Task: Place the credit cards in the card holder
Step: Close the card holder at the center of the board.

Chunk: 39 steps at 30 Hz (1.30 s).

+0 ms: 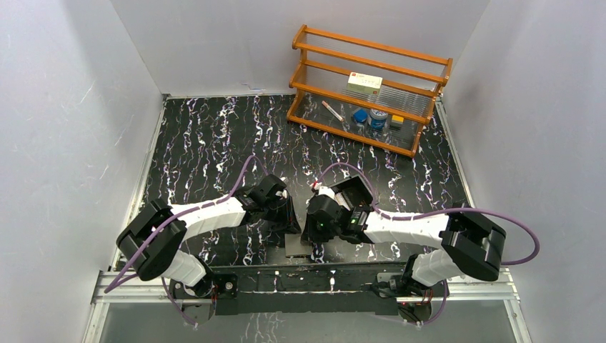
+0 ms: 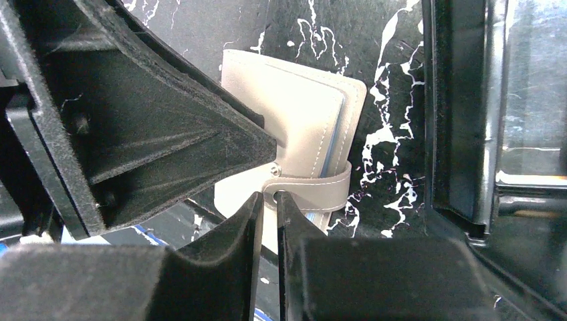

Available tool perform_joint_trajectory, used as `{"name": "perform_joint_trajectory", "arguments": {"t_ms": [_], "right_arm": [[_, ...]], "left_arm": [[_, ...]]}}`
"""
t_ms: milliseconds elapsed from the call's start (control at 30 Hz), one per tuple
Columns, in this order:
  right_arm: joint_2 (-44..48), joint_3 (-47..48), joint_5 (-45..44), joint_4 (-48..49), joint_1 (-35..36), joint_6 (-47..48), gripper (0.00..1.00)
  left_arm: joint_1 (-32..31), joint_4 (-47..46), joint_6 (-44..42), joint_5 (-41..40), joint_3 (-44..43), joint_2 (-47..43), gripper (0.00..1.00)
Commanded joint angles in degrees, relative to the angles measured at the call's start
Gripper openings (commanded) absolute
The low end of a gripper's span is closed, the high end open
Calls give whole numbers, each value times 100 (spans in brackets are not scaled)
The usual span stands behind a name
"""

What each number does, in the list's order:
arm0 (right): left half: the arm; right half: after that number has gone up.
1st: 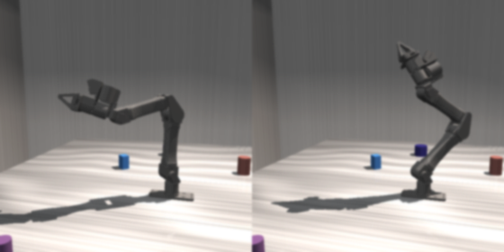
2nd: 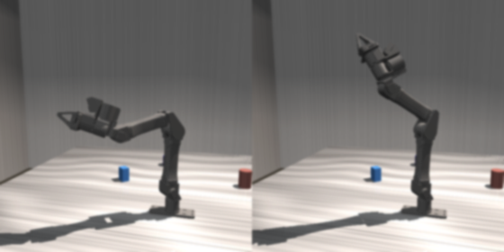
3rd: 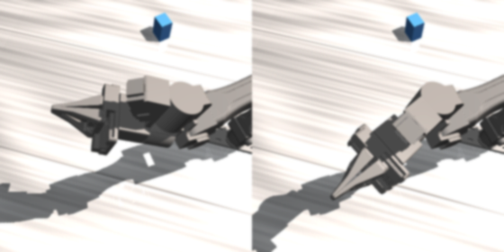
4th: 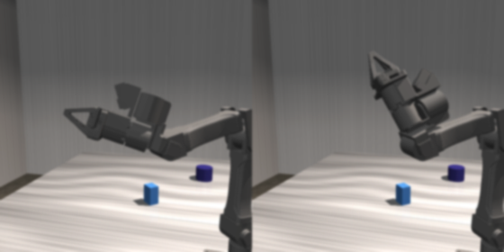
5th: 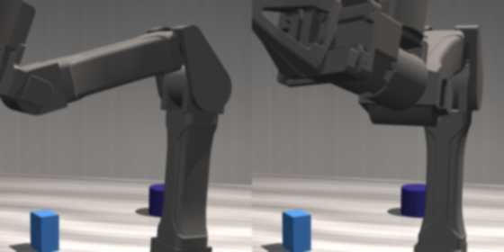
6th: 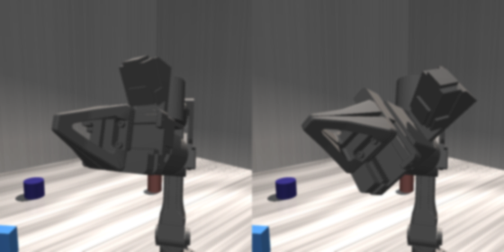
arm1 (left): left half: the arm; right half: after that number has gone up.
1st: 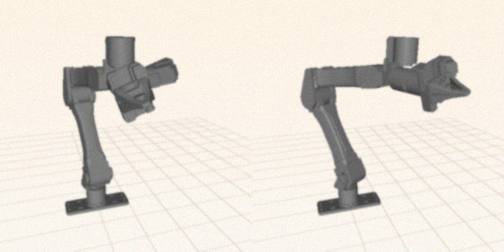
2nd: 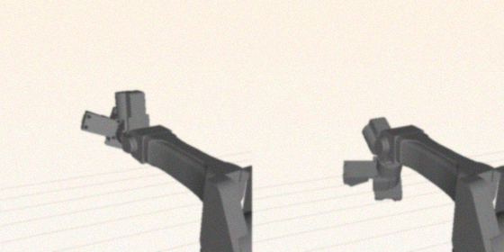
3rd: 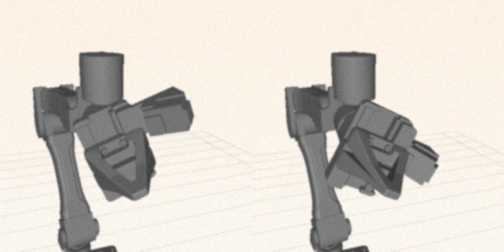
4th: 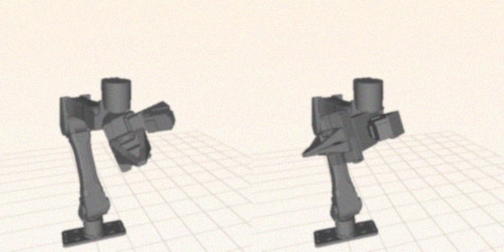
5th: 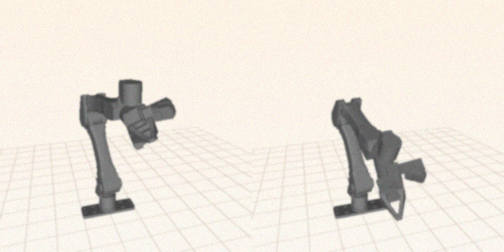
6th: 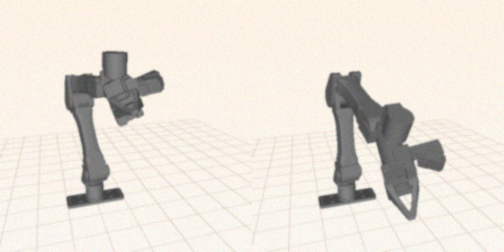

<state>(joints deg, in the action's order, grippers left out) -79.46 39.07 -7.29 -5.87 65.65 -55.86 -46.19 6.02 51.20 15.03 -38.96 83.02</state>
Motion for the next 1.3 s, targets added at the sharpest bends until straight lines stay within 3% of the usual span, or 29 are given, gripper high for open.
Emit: {"name": "perform_joint_trajectory", "arguments": {"t_ms": [0, 233, 633, 1267], "right_arm": [[-22, 38, -38, 141, -17, -77, 21], [173, 260, -310, -598, -17, -79, 21], [-147, 192, -30, -37, -17, -25, 21], [-518, 395, 43, 89, -17, 65, 19]], "left_arm": [[-11, 338, 2, -126, 152, -102, 23], [-12, 349, 30, -132, 152, -69, 23], [-12, 400, 39, -126, 134, -60, 23], [-12, 330, 113, -57, 169, -22, 23]]}}
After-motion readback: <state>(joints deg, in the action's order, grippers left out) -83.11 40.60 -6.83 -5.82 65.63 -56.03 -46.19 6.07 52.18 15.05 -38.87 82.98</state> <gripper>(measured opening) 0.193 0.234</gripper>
